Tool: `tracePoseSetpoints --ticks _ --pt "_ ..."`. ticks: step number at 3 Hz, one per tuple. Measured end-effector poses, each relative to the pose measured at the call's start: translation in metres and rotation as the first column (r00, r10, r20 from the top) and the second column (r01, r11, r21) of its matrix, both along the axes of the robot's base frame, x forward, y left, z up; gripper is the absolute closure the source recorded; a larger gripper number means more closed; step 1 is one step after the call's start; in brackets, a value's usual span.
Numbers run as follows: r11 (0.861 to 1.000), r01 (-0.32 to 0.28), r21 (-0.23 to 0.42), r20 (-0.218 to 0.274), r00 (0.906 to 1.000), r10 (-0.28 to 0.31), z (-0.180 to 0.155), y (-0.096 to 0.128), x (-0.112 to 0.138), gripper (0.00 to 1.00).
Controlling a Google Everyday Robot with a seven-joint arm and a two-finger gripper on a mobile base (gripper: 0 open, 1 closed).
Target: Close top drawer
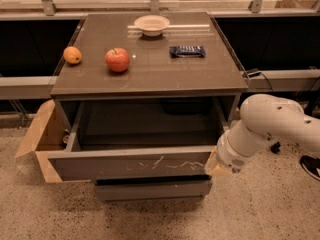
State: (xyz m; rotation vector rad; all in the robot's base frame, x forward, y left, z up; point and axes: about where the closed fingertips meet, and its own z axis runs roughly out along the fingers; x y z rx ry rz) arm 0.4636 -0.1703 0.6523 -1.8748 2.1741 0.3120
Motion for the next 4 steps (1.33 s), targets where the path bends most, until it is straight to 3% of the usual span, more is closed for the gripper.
tracePoseSetpoints --ticks 1,2,3,4 --pt "0.999 0.039 0.010 0.014 0.9992 -0.039 -0.013 -0.012 0.025 0.49" --pt "0.998 0.054 0.022 0.031 0.9980 -0.055 -0.014 -0.018 0.040 0.27" --pt "0.997 0.045 0.062 0.072 0.9962 -0.049 -0.006 -0.020 0.071 0.00" --pt "0.997 0.045 0.062 0.072 0.9962 -0.049 -0.006 -0.020 0.071 0.00"
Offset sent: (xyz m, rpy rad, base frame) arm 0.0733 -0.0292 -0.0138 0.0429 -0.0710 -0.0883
